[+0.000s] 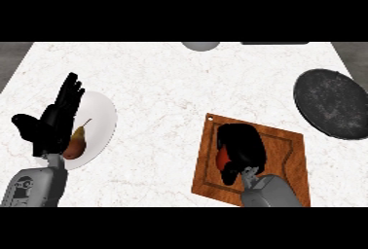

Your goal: Pick the bell pepper from the cutting board and place it in the pan

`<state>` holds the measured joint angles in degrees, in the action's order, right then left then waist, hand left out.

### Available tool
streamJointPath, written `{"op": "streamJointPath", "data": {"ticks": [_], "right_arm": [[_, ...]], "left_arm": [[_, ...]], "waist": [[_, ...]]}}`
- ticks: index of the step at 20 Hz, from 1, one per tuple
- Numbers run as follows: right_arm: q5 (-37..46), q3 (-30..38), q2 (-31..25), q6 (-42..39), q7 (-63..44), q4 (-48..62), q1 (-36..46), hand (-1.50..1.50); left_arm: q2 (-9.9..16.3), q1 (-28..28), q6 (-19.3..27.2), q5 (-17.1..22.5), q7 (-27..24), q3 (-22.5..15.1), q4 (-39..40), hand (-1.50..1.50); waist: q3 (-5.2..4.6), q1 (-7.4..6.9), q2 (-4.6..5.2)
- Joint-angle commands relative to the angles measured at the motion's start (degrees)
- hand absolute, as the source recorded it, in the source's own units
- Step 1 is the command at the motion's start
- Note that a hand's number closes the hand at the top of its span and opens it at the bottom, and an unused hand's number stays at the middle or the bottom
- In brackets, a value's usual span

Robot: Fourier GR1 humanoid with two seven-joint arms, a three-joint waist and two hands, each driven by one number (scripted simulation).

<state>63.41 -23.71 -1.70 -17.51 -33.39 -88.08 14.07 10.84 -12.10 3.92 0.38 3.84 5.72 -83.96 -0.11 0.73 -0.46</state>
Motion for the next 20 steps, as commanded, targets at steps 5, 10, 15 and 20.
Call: {"op": "streamJointPath", "data": {"ticks": [5, 10, 15, 20], "right_arm": [[7.9, -0.3, -0.6, 9.6, -4.8, -16.3, -1.5, 1.50], [7.6, 6.6, -1.8, 9.1, -6.2, -21.5, 0.6, 1.50], [0.3, 15.8, -2.6, 13.6, -1.7, -22.3, 1.4, 1.50], [-16.2, 34.7, -8.4, 15.6, 7.4, -14.6, 5.4, 1.50]], "left_arm": [[0.7, -0.1, -1.0, 0.7, -1.1, 1.0, 0.8, 0.00], [0.7, 0.2, -1.4, 0.4, -1.1, 0.8, 0.1, 0.00], [1.1, -2.4, -2.1, 0.8, -1.1, 1.7, 3.2, 0.00], [-1.4, 0.9, -0.2, -0.2, 1.6, -0.8, -2.2, 0.00]], "waist": [[0.09, -0.14, 0.32], [0.10, -0.62, 0.41], [0.12, -0.49, 0.52], [0.21, -1.07, 0.61]]}}
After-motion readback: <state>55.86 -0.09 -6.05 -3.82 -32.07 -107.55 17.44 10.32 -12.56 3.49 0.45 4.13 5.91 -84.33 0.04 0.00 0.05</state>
